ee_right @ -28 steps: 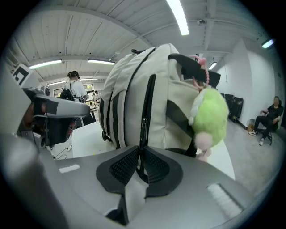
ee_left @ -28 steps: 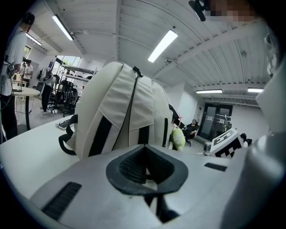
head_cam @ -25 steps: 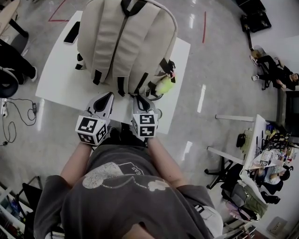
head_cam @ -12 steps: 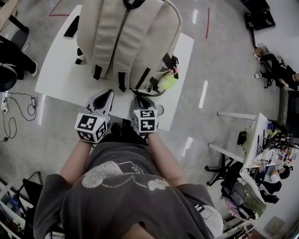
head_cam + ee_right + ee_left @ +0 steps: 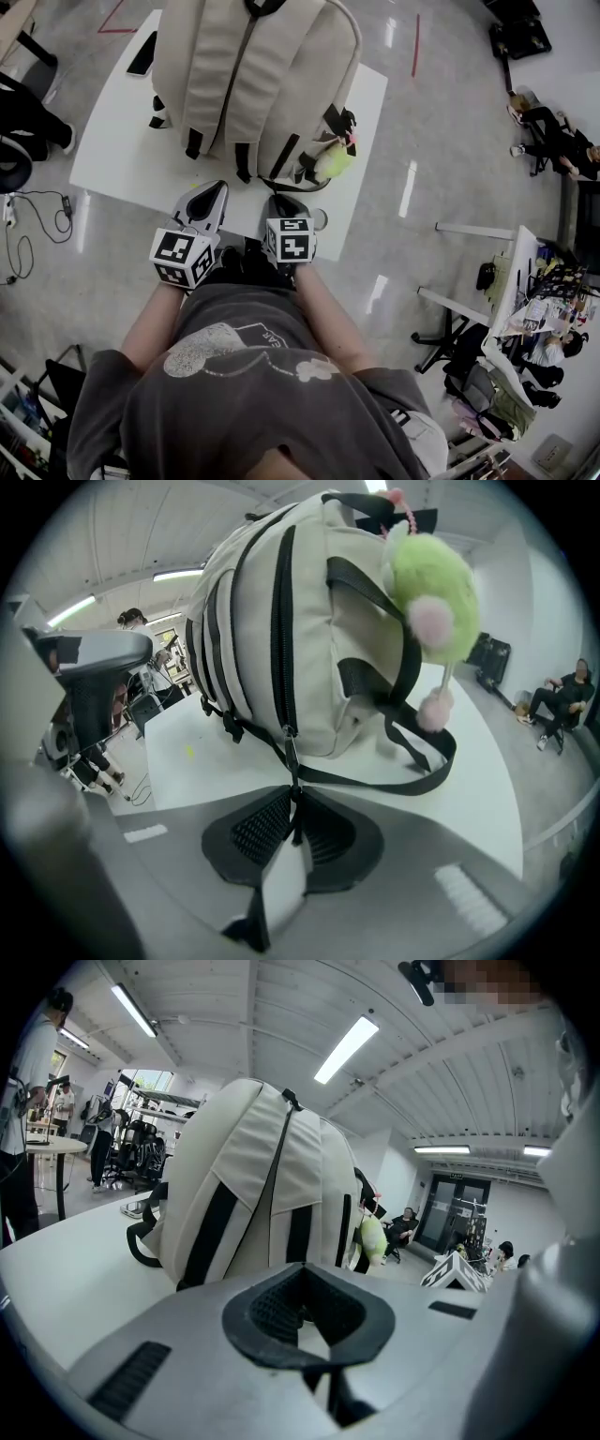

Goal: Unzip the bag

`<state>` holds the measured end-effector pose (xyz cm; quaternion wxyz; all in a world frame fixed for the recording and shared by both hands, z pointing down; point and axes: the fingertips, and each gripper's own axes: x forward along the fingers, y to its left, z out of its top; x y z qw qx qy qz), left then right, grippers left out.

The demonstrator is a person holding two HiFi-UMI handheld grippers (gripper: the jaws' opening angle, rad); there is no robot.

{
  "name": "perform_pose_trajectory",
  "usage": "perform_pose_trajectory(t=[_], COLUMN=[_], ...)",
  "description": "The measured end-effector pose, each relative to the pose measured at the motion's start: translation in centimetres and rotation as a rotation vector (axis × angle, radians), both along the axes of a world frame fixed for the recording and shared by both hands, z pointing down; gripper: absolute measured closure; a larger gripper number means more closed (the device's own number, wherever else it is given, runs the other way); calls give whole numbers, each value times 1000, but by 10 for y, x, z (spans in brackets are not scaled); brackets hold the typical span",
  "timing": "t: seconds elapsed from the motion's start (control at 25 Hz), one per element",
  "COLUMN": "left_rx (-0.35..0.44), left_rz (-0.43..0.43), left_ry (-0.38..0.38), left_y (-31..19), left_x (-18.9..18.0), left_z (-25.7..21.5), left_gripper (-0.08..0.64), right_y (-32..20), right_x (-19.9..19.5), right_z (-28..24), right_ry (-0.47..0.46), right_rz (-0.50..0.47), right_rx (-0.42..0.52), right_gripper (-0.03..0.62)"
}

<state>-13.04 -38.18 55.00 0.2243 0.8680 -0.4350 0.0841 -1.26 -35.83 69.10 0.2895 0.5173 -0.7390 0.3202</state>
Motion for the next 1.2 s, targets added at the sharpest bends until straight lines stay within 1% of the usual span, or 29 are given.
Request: perform_pose_trajectory(t=[0.2,0.32,0.44,0.64,0.8,0.88,0.92,1.0,1.2], left_rx=[7,8,11,24,29,12,3,-8,-27], left_rz=[-6,-9,-8,5,10,1,-4,-13,-43], left_ry=[3,7,11,25,41,58,64,70,75], left_y=[0,3,7,15,21,25,28,36,59], left_x=[-3,-5,-7,-7,-11,-14,-16,-19,-23], left_z=[-3,-4,-6,-10,-9,-5,-4,-1,-2], left_gripper=[554,554,554,554,554,554,554,554,554], right_y=[3,9,13,14,14,14,14,17,28], right_x=[0,0,1,9,14,12,9,4,-4], right_z=[1,-1,-13,-46,-76,-89,-94,-103,-116], right_ry=[5,9,16,1,-18,-19,-21,-20,-17], right_rz=[-7,-31,-36,17,50,35,23,-3,-61], right_rx=[-17,-23,20,112,198,244,264,289,317], right_gripper=[549,528,522,523,550,588,594,594,594])
